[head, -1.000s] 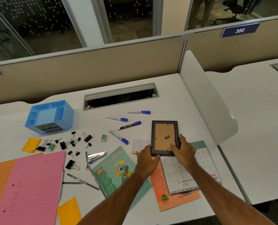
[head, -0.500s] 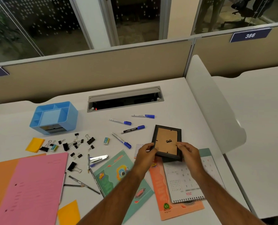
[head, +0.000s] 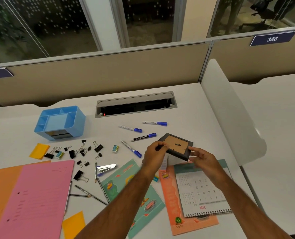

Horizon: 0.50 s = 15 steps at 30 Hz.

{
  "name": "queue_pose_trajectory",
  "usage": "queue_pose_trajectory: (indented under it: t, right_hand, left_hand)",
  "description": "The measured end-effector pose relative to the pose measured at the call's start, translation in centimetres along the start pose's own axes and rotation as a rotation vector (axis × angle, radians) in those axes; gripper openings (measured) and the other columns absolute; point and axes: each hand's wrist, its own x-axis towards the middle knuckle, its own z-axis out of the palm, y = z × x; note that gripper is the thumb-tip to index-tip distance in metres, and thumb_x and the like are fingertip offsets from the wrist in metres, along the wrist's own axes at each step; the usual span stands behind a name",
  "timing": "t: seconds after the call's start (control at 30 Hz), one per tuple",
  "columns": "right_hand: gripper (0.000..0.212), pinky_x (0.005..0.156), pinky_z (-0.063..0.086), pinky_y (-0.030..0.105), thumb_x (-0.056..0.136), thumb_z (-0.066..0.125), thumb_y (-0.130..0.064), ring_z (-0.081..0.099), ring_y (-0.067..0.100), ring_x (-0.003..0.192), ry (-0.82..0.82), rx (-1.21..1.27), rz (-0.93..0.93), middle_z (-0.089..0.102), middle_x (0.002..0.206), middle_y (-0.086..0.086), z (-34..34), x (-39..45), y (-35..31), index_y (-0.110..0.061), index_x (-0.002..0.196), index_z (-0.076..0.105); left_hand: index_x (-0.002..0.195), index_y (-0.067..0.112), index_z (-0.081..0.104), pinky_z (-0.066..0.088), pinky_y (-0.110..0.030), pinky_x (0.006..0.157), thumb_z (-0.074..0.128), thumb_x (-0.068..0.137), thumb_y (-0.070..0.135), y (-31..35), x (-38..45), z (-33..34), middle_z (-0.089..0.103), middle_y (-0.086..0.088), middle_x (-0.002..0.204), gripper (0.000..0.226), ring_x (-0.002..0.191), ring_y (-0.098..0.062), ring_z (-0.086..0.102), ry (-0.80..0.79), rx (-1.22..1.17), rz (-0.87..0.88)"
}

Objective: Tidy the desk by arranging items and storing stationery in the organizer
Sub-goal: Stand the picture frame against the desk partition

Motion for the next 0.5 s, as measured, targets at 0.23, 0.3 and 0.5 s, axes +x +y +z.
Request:
queue_pose_trajectory:
  t: [0.23, 0.3, 0.5]
  right_hand:
    - [0.038, 0.073, 0.059, 0.02, 0.088, 0.078, -0.017, 0.07, 0.015, 0.093, 0.089, -0.228, -0.127, 0.072, 0.111, 0.0, 0.9, 2.1, -0.9, -0.024, 0.123, 0.062]
    - [0.035, 0.072, 0.056, 0.016, 0.093, 0.072, -0.019, 0.067, 0.011, 0.089, 0.11, -0.386, -0.203, 0.069, 0.115, -0.001, 1.1, 2.4, -1.2, -0.025, 0.126, 0.062]
    - [0.026, 0.083, 0.052, 0.022, 0.1, 0.06, -0.033, 0.066, 0.013, 0.096, 0.193, -0.586, -0.428, 0.069, 0.114, -0.005, 1.1, 2.4, -3.0, -0.022, 0.123, 0.065]
  left_hand:
    - [0.115, 0.028, 0.068, 0.05, -0.033, 0.097, 0.057, 0.102, 0.043, 1.7, 0.1, -0.2, 0.067, 0.009, 0.114, 0.023, 0.11, -0.011, 0.06, -0.032, 0.008, 0.034]
    - [0.114, 0.026, 0.067, 0.049, -0.027, 0.088, 0.057, 0.102, 0.044, 2.0, 0.0, -0.3, 0.068, 0.007, 0.113, 0.024, 0.109, -0.011, 0.061, -0.033, -0.018, 0.048]
    - [0.115, 0.033, 0.064, 0.047, -0.02, 0.077, 0.061, 0.101, 0.034, 3.1, 0.6, -1.1, 0.068, 0.009, 0.106, 0.015, 0.101, -0.01, 0.064, 0.026, -0.048, 0.15]
